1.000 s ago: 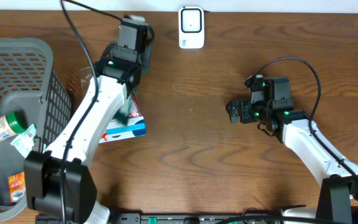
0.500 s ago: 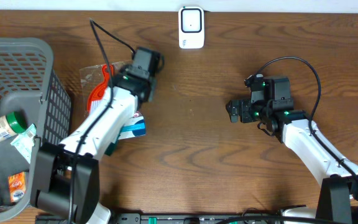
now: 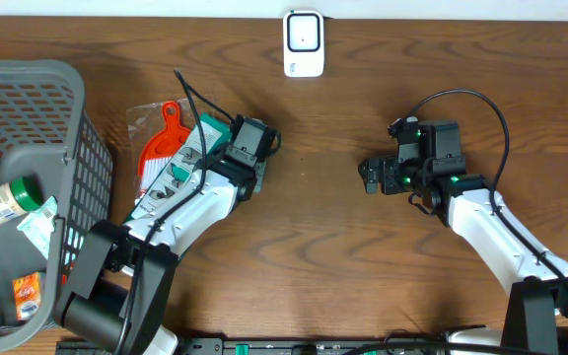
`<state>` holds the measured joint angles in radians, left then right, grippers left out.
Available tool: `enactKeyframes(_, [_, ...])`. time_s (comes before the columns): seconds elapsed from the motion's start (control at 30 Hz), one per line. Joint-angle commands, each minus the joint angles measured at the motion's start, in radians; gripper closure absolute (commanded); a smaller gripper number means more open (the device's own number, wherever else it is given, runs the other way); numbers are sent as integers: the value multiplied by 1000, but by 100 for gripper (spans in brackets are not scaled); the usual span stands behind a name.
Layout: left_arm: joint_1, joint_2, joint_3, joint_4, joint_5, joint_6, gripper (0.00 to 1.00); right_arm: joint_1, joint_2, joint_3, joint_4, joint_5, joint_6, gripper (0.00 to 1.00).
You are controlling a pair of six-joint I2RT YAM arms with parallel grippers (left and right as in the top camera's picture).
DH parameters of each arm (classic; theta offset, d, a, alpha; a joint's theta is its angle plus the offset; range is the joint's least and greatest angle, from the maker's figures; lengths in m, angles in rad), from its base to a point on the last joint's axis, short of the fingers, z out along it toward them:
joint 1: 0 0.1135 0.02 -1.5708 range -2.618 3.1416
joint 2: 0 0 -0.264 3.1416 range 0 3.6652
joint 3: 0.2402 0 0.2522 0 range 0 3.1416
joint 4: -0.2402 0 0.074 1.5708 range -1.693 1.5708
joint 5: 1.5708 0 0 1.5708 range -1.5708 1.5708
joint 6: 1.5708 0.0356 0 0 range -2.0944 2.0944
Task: Scan the item barcode
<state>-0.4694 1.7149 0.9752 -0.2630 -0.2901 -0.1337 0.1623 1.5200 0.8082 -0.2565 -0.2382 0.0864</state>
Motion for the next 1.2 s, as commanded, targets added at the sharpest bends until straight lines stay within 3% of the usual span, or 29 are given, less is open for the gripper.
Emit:
enactKeyframes(0.0, [0, 0, -2, 26, -7, -14, 52, 10, 5, -6, 3, 1, -13, 1])
enactKeyframes(0.23, [0, -106, 96, 44, -30, 31, 32, 10, 5, -6, 3, 1, -13, 1])
enactKeyframes(0.47, [35, -323, 490, 44, -83, 246, 23, 10, 5, -6, 3, 1, -13, 1])
enactKeyframes(0.67, [212, -377, 810, -68, -193, 314, 22, 10, 5, -6, 4, 1, -13, 1])
enactKeyframes(0.83, [452, -409, 862, -264, -341, 317, 22, 10, 5, -6, 5, -6, -13, 1])
enactKeyframes(0.93, [607, -408, 861, -412, -339, 245, 22, 10, 5, -6, 6, -6, -13, 1])
enactKeyframes(1.17, [870, -308, 861, -683, -221, -68, 23, 10, 5, -6, 7, -33, -13, 1])
